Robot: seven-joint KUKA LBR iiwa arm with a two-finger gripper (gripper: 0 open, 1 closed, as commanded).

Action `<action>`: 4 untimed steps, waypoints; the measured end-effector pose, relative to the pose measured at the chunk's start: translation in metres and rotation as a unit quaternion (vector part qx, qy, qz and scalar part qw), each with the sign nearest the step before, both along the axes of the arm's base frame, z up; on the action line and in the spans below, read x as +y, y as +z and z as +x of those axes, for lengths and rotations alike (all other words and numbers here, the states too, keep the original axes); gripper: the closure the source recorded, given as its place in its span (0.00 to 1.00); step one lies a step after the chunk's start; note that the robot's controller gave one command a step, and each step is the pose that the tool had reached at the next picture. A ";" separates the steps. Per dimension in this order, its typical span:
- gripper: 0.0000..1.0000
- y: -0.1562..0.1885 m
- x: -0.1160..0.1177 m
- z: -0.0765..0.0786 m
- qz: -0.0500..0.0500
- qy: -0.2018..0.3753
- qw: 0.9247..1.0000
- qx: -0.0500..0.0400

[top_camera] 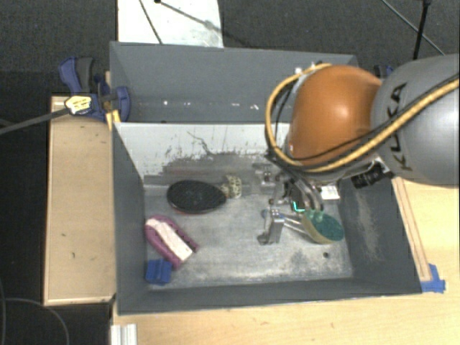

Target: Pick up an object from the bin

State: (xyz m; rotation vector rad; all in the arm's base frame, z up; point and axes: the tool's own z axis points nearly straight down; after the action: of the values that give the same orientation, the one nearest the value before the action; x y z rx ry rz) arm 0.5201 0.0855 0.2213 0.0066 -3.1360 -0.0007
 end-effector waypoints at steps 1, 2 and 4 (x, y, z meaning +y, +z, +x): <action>0.00 0.058 0.011 -0.002 0.001 0.049 0.999 -0.007; 0.00 -0.015 0.073 0.023 0.000 -0.067 0.998 -0.001; 0.00 -0.145 0.068 0.052 0.001 -0.013 1.000 -0.012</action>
Offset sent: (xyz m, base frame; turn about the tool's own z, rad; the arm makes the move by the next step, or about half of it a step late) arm -0.0033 0.0102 0.0548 -0.0983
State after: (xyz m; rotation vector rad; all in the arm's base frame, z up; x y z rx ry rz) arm 0.5722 0.1530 0.0759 -0.0345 -3.1604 -0.0050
